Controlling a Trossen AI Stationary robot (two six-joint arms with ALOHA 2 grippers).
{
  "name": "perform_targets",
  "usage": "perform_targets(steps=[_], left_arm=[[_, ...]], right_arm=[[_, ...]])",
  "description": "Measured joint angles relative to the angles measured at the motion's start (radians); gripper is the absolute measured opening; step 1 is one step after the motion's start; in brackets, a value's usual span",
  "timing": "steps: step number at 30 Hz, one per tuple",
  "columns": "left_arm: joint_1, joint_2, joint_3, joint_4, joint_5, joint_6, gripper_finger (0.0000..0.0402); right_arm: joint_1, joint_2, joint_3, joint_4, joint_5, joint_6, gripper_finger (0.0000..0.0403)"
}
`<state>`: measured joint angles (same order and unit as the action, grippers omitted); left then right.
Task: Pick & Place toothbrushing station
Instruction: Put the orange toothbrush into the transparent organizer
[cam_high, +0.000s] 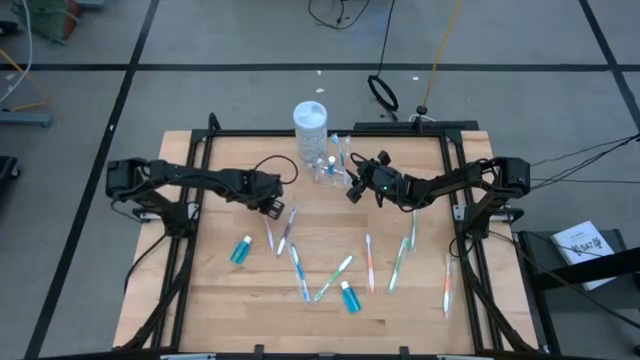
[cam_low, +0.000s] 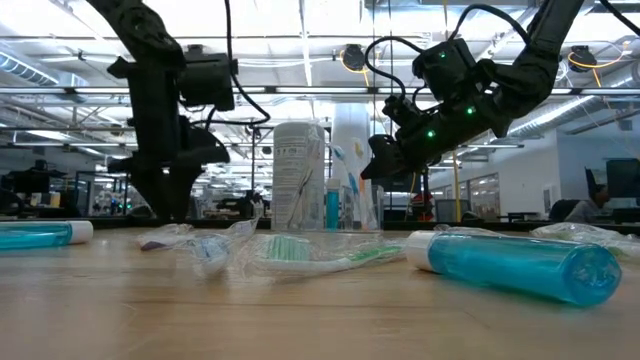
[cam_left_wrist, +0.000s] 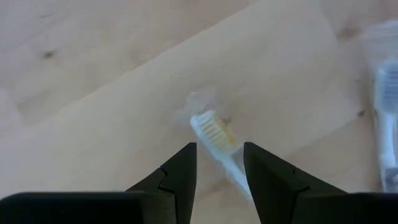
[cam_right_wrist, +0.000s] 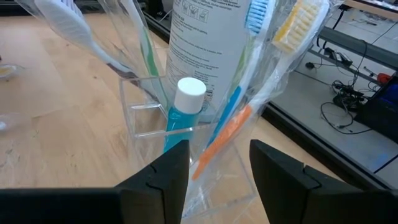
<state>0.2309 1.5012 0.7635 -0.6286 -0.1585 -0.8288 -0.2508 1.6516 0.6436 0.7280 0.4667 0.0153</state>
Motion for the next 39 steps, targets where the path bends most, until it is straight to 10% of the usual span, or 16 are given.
perform_targets(steps=[39], left_arm=[[0.051,0.09,0.0,0.084,0.08,0.203,0.0136]], right_arm=[[0.0,0.0,0.0,0.0,0.0,0.0,0.016]])
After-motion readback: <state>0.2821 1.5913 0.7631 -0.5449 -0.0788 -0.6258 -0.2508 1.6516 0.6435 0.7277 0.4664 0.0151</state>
